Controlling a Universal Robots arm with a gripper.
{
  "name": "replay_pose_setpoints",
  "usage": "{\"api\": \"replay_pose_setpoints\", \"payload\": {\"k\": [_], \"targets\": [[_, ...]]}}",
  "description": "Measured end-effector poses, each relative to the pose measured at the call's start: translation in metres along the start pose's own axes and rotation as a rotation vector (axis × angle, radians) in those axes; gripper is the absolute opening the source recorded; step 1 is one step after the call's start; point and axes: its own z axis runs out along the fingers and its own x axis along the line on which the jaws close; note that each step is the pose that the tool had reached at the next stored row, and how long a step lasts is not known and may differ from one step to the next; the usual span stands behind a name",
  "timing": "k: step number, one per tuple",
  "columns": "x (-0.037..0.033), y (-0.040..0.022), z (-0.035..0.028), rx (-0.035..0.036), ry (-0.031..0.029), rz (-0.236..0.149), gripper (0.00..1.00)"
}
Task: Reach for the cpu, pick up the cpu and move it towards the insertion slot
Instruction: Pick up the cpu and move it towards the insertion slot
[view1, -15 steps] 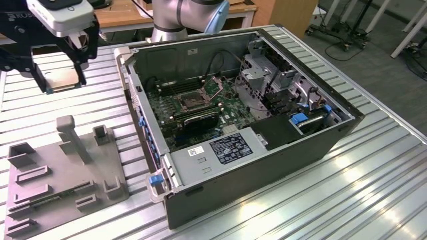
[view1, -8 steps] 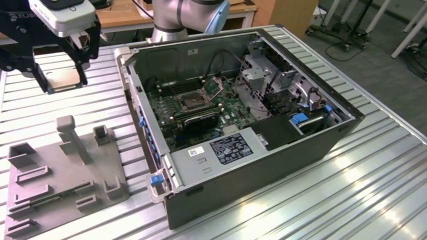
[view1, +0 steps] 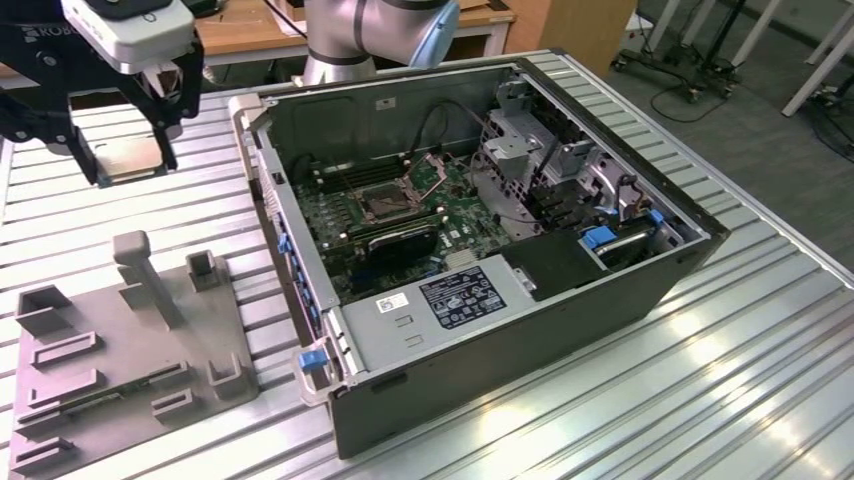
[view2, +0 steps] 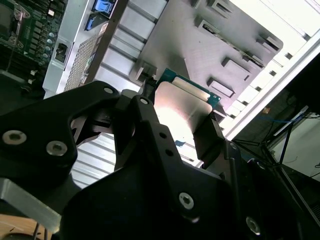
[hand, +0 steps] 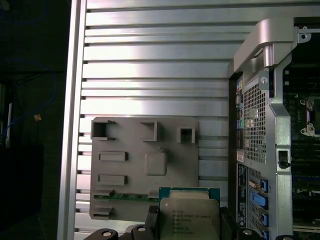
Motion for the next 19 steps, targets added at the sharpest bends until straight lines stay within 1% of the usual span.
{"api": "replay_pose_setpoints", "payload": {"k": [13,19], "targets": [[-0.0071,-0.0001,0.0,0.0,0.0,0.0,0.55],[-0.0089,-0.0002,0.0,0.0,0.0,0.0,0.55]]}}
